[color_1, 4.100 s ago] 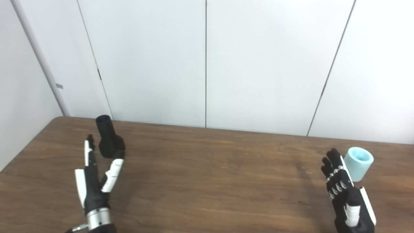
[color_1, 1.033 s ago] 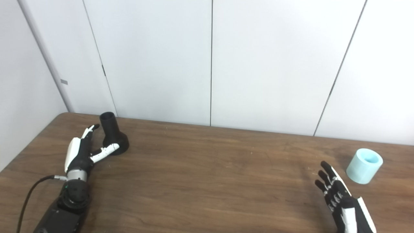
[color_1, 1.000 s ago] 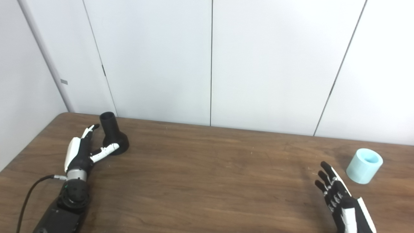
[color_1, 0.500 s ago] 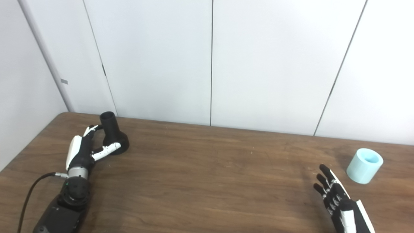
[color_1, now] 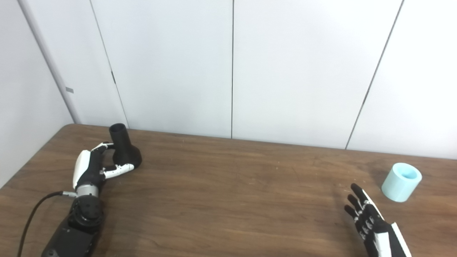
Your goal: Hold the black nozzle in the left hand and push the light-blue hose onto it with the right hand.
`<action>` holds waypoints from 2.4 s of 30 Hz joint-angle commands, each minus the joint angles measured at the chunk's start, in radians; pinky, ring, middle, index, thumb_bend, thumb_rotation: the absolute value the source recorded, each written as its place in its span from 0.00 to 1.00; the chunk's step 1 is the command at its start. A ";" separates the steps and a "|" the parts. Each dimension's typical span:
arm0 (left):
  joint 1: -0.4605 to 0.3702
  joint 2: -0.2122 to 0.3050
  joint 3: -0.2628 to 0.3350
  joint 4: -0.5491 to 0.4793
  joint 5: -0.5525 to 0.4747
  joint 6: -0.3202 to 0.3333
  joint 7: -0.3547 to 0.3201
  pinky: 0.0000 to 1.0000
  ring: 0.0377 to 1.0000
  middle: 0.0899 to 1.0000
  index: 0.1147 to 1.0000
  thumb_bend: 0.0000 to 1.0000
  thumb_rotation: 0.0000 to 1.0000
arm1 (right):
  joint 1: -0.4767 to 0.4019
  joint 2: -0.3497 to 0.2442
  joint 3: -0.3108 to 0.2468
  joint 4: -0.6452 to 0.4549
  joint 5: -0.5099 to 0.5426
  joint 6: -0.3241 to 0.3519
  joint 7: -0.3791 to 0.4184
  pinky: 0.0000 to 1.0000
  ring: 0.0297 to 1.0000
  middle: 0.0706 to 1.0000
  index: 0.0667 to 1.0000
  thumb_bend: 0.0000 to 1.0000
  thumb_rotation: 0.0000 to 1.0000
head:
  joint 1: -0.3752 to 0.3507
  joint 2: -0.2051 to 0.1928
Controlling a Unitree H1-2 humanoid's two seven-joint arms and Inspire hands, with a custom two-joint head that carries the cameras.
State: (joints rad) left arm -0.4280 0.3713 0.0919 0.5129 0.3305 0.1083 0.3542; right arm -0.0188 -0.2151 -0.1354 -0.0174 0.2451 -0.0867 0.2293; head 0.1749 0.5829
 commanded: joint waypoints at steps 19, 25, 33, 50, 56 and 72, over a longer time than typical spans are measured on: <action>-0.032 0.018 -0.006 -0.017 0.011 0.071 -0.020 1.00 0.95 0.85 0.47 0.71 0.15 | 0.014 0.015 0.000 -0.003 0.015 -0.001 -0.007 0.94 0.98 0.99 0.93 0.67 0.96 | -0.003 0.009; -0.036 0.005 -0.017 0.000 0.010 0.049 -0.011 1.00 0.93 0.78 0.42 0.52 0.07 | 0.015 0.017 -0.002 -0.009 0.024 0.009 -0.006 0.93 0.98 0.99 0.92 0.67 0.96 | -0.003 0.009; -0.024 -0.018 -0.055 0.001 0.015 0.052 -0.034 1.00 0.94 0.77 0.42 0.52 0.06 | 0.015 0.017 -0.003 -0.012 0.023 0.015 -0.005 0.93 0.98 0.99 0.92 0.68 0.95 | -0.006 0.012; 0.032 -0.073 -0.189 -0.139 0.044 0.056 -0.121 1.00 0.90 0.77 0.42 0.52 0.07 | 0.021 0.024 -0.004 -0.039 0.015 0.037 -0.014 0.93 0.96 0.99 0.92 0.69 0.95 | -0.026 0.024; 0.036 -0.102 -0.251 -0.112 0.065 0.014 -0.133 1.00 0.91 0.78 0.42 0.52 0.07 | 0.023 0.032 0.001 -0.052 0.011 0.044 -0.022 0.92 0.96 0.99 0.92 0.72 0.94 | -0.042 0.030; 0.104 -0.141 -0.414 -0.246 0.105 0.006 -0.251 1.00 0.92 0.79 0.42 0.52 0.07 | 0.030 0.079 0.045 -0.124 -0.035 0.089 -0.071 0.93 0.96 0.98 0.91 0.71 0.94 | -0.171 0.046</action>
State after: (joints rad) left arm -0.3529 0.2174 -0.2957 0.2602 0.3999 0.0940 0.1586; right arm 0.0209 -0.1432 -0.0923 -0.1063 0.2163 0.0077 0.1664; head 0.0109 0.6274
